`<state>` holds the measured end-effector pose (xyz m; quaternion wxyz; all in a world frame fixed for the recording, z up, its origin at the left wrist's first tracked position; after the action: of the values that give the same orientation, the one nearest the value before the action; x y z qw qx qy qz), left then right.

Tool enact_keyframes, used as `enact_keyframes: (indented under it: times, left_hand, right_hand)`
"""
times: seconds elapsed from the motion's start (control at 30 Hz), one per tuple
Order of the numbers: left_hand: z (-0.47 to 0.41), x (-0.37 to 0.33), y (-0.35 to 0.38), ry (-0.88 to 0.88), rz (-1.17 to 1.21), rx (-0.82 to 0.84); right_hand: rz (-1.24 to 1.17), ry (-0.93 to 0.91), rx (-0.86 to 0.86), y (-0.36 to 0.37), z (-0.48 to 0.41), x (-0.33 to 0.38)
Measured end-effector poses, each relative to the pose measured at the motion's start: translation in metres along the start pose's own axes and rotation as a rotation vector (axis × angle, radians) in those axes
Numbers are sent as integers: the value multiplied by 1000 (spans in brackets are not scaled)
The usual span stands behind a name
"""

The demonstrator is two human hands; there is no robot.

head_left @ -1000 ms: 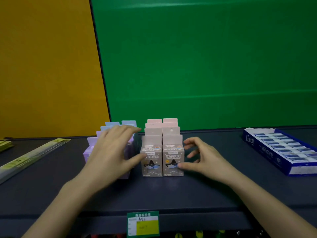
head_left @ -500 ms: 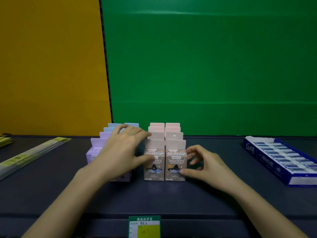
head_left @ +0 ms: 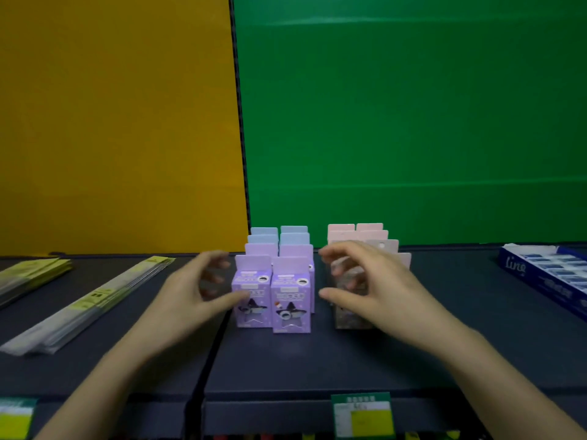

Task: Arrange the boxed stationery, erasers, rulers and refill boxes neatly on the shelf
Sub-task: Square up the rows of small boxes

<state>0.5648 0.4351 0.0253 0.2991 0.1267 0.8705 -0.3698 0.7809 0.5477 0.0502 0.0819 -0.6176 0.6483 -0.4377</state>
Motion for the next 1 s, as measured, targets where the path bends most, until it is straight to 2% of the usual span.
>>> enact_keyframes:
  times: [0.13,0.3,0.43,0.63,1.0]
  left_hand:
    - [2,18,15,-72,88,100]
    - [1,23,23,-70,108,179]
    - [0,20,24,-66,134,174]
    - [0,18,23,-46,229,269]
    - [-1,14,25,-25,143,208]
  right_hand:
    - [158,-4,69,27,-20,6]
    - [257,8,122,37,-28,8]
    - [284,2,120,34,-32,10]
    - [259,19,170,27,-35,12]
    - [316,20,236,22,-37,10]
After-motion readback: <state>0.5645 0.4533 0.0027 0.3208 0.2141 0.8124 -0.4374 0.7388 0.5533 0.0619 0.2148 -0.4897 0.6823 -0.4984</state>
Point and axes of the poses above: each hand's wrist, its own z-axis away from the middle knuckle, its own y-axis out of the palm, x = y × z, the point moved 4 cm from there along -z, towards the middle knuckle, and after that the axes turned 5 degrees about -x, right-handed, at the moved point
